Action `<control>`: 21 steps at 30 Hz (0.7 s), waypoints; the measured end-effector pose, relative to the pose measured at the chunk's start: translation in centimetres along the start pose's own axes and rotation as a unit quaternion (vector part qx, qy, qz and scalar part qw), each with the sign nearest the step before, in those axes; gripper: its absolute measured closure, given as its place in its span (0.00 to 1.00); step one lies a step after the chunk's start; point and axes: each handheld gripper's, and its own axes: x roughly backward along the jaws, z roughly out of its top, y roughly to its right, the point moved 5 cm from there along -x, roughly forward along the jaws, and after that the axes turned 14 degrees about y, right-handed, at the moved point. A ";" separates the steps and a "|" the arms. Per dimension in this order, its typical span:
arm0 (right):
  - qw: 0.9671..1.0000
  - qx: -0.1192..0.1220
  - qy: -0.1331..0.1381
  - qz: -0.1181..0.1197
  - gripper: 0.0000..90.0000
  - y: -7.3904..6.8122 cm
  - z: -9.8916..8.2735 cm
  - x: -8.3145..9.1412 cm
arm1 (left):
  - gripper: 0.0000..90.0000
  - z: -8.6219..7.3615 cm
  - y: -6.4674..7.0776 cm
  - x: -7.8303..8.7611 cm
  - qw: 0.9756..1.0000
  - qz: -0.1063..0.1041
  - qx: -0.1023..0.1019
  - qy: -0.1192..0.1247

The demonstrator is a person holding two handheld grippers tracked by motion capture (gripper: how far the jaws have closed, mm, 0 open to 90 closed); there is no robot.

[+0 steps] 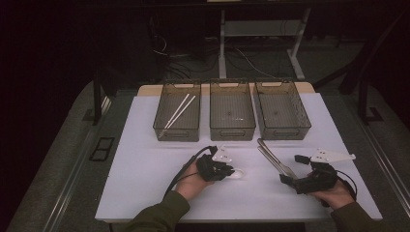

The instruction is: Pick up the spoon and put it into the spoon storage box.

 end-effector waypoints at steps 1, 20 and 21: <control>1.000 0.001 0.000 0.000 0.00 0.0 0.0 0.0 | 0.93 0.0 0.1 0.0 1.000 -0.004 0.002 0.003; 1.000 -0.002 0.005 0.011 0.00 -0.4 -0.1 -0.3 | 0.93 1.6 -0.3 1.9 0.999 -0.040 -0.006 0.033; 1.000 -0.002 0.005 0.011 0.00 -0.4 -0.1 -0.4 | 0.93 1.8 -0.4 2.1 0.998 -0.043 -0.006 0.036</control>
